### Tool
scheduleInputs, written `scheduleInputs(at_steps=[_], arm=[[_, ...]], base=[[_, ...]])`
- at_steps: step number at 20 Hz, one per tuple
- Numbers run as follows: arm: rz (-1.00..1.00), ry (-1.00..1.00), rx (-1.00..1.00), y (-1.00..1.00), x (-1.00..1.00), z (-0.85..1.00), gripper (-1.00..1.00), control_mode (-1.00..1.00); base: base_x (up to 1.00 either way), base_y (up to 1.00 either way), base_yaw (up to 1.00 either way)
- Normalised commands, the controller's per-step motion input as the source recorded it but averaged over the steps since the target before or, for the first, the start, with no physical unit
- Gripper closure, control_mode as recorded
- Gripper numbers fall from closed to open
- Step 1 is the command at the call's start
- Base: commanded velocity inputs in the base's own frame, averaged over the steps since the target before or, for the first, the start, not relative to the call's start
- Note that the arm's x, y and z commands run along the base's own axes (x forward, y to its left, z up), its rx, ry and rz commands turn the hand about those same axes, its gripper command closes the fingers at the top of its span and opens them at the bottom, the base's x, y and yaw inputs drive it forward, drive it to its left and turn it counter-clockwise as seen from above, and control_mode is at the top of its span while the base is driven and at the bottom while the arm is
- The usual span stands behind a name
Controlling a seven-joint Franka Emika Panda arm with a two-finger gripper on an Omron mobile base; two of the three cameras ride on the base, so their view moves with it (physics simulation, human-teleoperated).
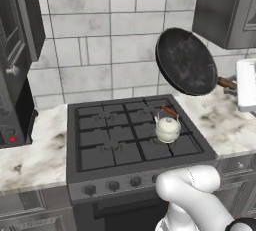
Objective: Pick the pan from the cabinet and place it on the stove. Then turn on the stove burner for the pan.
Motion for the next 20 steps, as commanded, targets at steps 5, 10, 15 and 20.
scheduleInputs(at_steps=[5,10,15,20], arm=[[0.00,0.00,0.00,0.00,0.00,0.00,1.00,1.00],[0.00,0.00,0.00,0.00,0.00,0.00,1.00,1.00],[0.00,0.00,0.00,0.00,0.00,0.00,1.00,1.00],[0.00,0.00,0.00,0.00,0.00,0.00,1.00,1.00]], base=[[0.39,-0.21,-0.03],[0.31,-0.20,-0.02],[0.22,-0.24,-0.01],[0.06,-0.11,0.00]])
